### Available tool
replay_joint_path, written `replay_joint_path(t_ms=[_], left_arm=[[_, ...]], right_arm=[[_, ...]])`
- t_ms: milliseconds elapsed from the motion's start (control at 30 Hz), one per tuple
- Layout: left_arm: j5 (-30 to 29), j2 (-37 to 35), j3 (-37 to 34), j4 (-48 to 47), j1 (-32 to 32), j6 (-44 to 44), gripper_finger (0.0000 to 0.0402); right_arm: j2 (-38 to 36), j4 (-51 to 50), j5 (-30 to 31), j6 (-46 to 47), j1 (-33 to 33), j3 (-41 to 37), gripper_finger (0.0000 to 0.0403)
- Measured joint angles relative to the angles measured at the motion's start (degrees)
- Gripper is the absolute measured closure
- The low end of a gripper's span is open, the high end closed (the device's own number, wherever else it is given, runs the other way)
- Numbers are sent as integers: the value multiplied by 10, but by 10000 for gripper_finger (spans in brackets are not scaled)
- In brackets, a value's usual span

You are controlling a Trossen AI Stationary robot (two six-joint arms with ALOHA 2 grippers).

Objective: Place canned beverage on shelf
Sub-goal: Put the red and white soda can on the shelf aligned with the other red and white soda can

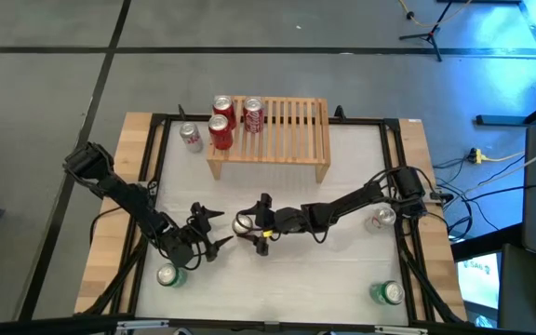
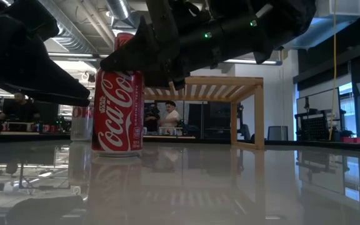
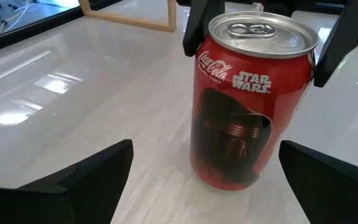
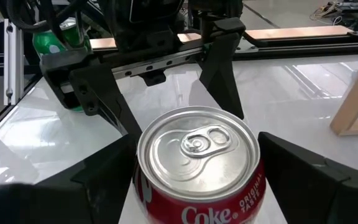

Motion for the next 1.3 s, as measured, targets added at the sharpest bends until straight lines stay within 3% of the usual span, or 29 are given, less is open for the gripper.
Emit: replay_joint_path(t_ms=[567, 867, 1300], left_arm=[[12, 0, 0, 0, 0, -2, 8], [13, 0, 0, 0, 0, -2, 8], [13, 0, 0, 0, 0, -2, 8]], right_arm=[[2, 12, -25, 1, -1, -1, 76], [2, -10, -8, 0, 0, -1, 8], [2, 2, 8, -11, 0, -1, 44]])
